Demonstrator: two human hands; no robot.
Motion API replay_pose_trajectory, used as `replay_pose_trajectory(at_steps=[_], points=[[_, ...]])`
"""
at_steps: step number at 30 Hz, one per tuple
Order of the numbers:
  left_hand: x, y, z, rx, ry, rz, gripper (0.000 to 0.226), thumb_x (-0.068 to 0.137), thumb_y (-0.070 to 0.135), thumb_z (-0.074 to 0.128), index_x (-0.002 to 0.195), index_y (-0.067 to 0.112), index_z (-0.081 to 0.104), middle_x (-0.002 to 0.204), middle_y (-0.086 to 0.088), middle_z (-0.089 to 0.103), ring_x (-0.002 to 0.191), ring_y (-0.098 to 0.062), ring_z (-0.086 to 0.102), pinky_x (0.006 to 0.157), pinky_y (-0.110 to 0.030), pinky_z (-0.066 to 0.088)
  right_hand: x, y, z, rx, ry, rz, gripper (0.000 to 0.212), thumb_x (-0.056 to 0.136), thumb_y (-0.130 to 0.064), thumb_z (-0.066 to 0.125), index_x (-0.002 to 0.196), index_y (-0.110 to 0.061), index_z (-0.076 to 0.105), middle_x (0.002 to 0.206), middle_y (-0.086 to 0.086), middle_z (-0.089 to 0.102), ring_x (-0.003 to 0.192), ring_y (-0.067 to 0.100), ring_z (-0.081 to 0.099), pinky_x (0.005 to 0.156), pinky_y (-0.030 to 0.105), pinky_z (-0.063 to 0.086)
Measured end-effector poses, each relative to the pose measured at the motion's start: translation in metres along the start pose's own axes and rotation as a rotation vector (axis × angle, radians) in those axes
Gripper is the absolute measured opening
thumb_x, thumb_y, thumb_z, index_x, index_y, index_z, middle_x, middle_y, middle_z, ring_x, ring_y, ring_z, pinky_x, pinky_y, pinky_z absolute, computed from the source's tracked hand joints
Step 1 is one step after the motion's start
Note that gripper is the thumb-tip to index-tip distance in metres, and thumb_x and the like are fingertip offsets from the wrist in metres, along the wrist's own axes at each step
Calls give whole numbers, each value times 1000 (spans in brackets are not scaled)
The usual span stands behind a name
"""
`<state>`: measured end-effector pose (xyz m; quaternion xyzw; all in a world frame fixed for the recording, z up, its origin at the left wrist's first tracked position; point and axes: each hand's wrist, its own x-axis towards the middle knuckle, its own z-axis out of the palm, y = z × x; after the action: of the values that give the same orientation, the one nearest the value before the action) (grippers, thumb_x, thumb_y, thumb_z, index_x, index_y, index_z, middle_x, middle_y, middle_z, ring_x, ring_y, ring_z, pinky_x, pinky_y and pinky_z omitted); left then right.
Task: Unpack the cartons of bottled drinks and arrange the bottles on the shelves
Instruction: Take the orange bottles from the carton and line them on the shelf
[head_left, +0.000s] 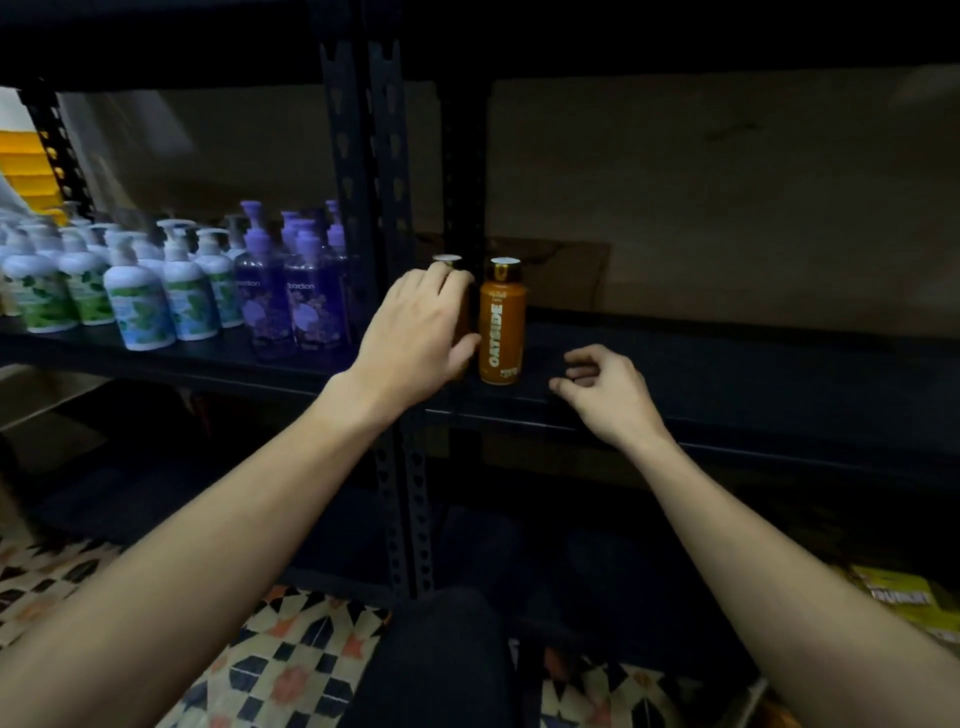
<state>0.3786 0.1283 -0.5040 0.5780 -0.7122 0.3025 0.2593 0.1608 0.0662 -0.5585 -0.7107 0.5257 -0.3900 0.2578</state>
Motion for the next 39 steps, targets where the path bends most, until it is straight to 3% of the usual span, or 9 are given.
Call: replay_pose_trajectory(at_steps=[3,8,14,20,26,32,35,39], points=[[-15,31,7,-167,-95,-63,56,87,38,68,133,13,49,122,-5,55,111,-24,53,94,-39,48,-18,13,-24,-11,48,-22,38,93,-28,71,128,-17,63,113,-4,66,110,11,63,89,25,49],[-25,89,34,-562,-433,-154,47,88,42,70,127,21,55,113,7,63,103,-9,61,90,-33,54,-56,40,-72,-161,70,-36,39,96,-29,67,132,-16,63,123,-3,65,116,11,60,91,21,42],[-31,187,83,-709,-722,-10,49,88,40,71,129,20,56,120,4,64,106,-10,61,94,-30,52,-111,110,-136,-396,89,68,34,96,-31,65,127,-18,65,123,2,64,117,18,59,98,29,46],[-48,308,133,-798,-984,212,50,89,38,71,132,19,55,125,1,63,110,-12,61,97,-31,51,-176,204,-183,-656,-53,360,32,91,-32,66,120,-20,69,122,8,66,117,28,61,98,42,51],[-80,379,174,-848,-1138,286,41,89,34,70,127,21,57,118,3,66,105,-11,62,95,-34,53,-219,286,-182,-734,-272,648,32,92,-32,67,119,-17,64,120,10,67,109,31,62,92,41,54],[-120,429,221,-719,-1196,371,49,90,38,68,132,16,55,127,-3,61,116,-19,58,98,-36,49,-240,346,-177,-727,-352,825,41,93,-31,67,129,-13,56,134,16,53,123,34,53,101,45,49],[-133,447,232,-660,-1185,446,50,93,37,64,136,15,50,132,-5,55,119,-22,53,100,-38,46,-251,371,-179,-727,-336,924,58,93,-25,68,144,-15,43,143,17,45,130,37,48,106,48,46],[-148,469,242,-625,-1193,529,60,93,37,64,143,15,41,145,-5,47,132,-23,47,108,-40,42,-263,403,-181,-656,-263,1036,74,91,-26,71,151,-14,29,143,19,48,133,38,48,111,48,43]])
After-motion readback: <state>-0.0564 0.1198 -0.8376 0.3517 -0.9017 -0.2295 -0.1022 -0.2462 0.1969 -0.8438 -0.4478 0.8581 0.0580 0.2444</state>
